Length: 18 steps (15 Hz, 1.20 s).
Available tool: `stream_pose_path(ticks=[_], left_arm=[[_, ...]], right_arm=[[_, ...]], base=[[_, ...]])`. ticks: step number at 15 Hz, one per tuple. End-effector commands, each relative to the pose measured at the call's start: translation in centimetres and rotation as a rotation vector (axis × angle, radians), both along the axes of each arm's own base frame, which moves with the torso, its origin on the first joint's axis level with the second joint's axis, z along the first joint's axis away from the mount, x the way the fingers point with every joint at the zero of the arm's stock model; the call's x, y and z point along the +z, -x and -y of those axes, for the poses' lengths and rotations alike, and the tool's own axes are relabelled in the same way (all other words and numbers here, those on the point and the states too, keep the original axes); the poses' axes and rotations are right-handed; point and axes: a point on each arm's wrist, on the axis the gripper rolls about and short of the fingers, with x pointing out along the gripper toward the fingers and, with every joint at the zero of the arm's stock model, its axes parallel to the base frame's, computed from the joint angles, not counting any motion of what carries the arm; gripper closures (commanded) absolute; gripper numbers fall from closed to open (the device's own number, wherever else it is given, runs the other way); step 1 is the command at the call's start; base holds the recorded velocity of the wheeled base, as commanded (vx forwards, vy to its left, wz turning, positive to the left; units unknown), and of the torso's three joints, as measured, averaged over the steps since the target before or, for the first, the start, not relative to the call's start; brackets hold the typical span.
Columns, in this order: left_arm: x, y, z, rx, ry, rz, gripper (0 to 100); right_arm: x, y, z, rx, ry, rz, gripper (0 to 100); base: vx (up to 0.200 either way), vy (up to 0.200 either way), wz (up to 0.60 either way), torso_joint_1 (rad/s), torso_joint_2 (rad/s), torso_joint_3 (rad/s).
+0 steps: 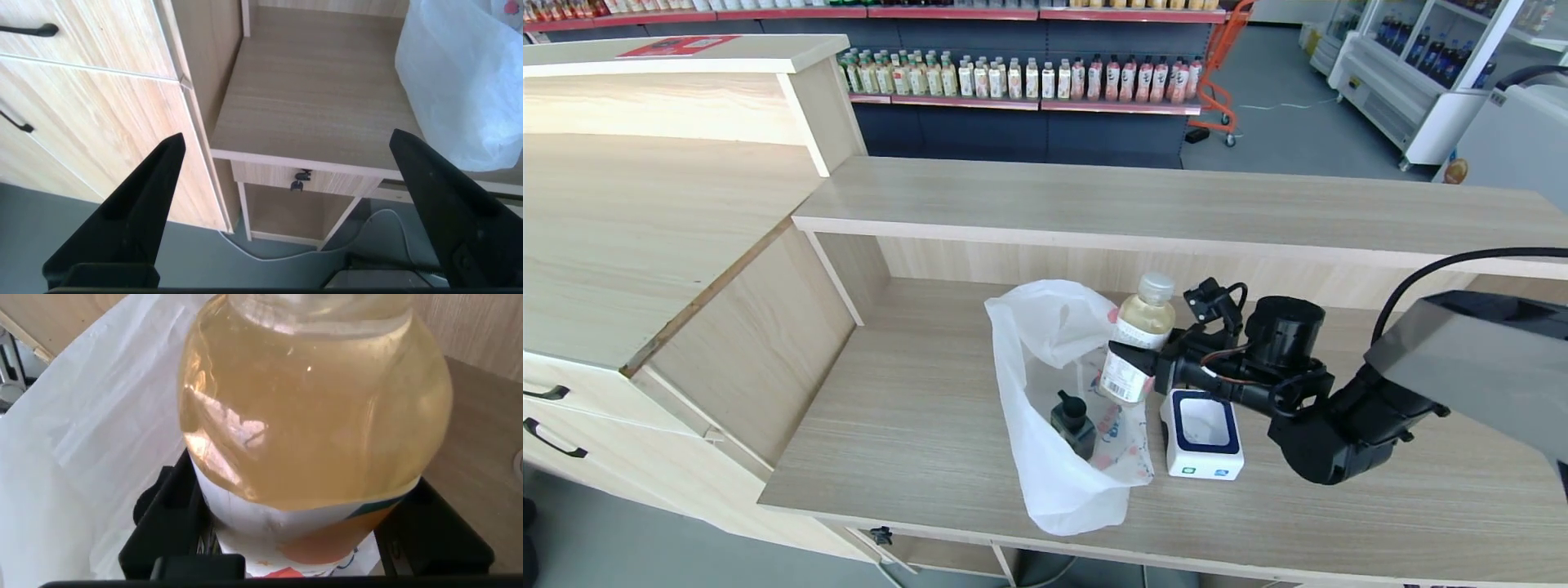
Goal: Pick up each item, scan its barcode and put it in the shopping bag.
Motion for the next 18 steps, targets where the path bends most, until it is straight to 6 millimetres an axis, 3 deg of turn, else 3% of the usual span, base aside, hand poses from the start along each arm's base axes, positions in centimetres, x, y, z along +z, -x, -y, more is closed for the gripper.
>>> stream_pose_path(ticks=[1,4,9,14,15,18], left_arm=[[0.0,0.0,0.0,0.001,0.0,0.0,0],[0.0,0.0,0.0,0.001,0.0,0.0,0],[0.0,0.0,0.0,0.001,0.0,0.0,0],[0.0,0.0,0.0,0.001,0.0,0.0,0],[0.0,0.0,0.0,0.001,0.0,0.0,0],[0.0,0.0,0.0,0.001,0.0,0.0,0]], right_arm=[[-0.5,-1.4,-1.6,0.026,-0.006,0.008,100],[-0.7,-1.9,-1.8,0.028,-0.001,-0.001,100],[-4.6,-3.4,-2.5,0.028,0.069,0.018,100],[-6.5,-5.1,-3.4,0.033,0.097,0.081,100],[-6.7,-5.2,-3.5,0.035,0.098,0.083,0],[-6.6,-5.3,-3.3,0.028,0.091,0.079,0]], base=[[0.0,0.0,0.0,0.0,0.0,0.0],[0.0,0.0,0.0,0.0,0.0,0.0],[0.0,0.0,0.0,0.0,0.0,0.0],[0.0,0.0,0.0,0.0,0.0,0.0],[0.0,0.0,0.0,0.0,0.0,0.0],[0.0,0.0,0.0,0.0,0.0,0.0]])
